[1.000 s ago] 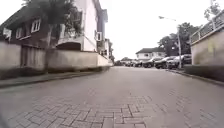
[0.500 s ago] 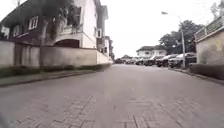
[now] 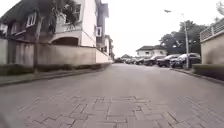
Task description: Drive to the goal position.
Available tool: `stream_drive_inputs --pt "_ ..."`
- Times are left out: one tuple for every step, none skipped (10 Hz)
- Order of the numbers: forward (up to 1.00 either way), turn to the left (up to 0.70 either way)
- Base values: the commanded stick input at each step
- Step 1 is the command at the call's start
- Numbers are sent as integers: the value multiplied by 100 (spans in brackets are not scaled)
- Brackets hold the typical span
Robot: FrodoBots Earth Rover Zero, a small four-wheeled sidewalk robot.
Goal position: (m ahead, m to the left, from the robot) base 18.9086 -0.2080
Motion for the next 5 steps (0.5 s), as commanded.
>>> stream_drive_inputs --pt "70 0" --pt "70 0" --pt "70 0" --pt "70 0" --pt "70 0"
